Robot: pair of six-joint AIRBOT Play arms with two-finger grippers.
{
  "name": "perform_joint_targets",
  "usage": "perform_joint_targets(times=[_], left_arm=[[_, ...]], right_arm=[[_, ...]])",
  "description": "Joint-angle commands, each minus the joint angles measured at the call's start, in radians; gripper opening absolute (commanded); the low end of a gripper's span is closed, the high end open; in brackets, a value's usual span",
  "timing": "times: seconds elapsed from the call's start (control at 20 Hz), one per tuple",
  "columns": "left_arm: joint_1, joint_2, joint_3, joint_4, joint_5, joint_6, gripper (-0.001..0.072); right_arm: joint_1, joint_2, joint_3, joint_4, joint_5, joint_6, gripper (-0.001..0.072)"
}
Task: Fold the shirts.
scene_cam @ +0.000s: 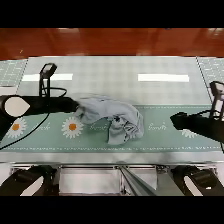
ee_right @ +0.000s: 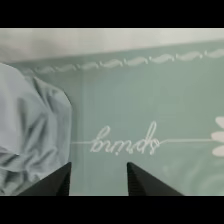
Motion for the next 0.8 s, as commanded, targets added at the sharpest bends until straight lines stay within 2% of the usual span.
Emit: perform_joint_targets(times=[0.0, 0.05, 0.1, 0.2, 0.3, 0.4, 0.5, 0.6, 0.65, 0.75], left_arm=[[0.209, 0.000, -0.115, 0.010, -0.067, -0.103, 0.0117], [0.255, 0.000, -0.103, 0.011, -0.108, -0.142, 0.0475], [0.297, 0.000, -0.080, 0.011, -0.151, -0.144, 0.0504], [0.383, 0.017, -0.012, 0.010, -0.203, -0.114, 0.0503], [0.478, 0.076, 0.042, 0.009, -0.182, -0.105, 0.0503], [0.556, 0.131, 0.009, -0.053, -0.149, -0.164, 0.0503], [0.578, 0.125, -0.097, -0.187, -0.161, -0.113, 0.0503], [0.576, 0.056, -0.206, -0.372, -0.193, 0.037, 0.0502], [0.577, 0.008, -0.233, -0.416, -0.203, 0.090, 0.0502], [0.583, -0.103, -0.236, -0.429, -0.170, 0.108, 0.0502]], right_arm=[[0.000, -0.127, -0.032, 0.004, -0.025, -0.010, 0.0406], [0.000, -0.156, -0.026, -0.001, -0.069, -0.039, 0.0406], [-0.010, -0.177, -0.005, -0.026, -0.093, -0.045, 0.0406], [-0.097, -0.200, 0.079, -0.081, -0.086, -0.069, 0.0407], [-0.260, -0.195, 0.145, -0.173, -0.050, -0.104, 0.0406], [-0.456, -0.179, 0.100, -0.197, 0.020, -0.156, 0.0406], [-0.593, -0.161, -0.041, -0.024, 0.005, -0.227, 0.0406], [-0.609, -0.161, -0.175, 0.286, -0.063, -0.348, 0.0406], [-0.609, -0.163, -0.208, 0.406, -0.069, -0.409, 0.0406], [-0.609, -0.167, -0.220, 0.494, -0.049, -0.480, 0.0406]])
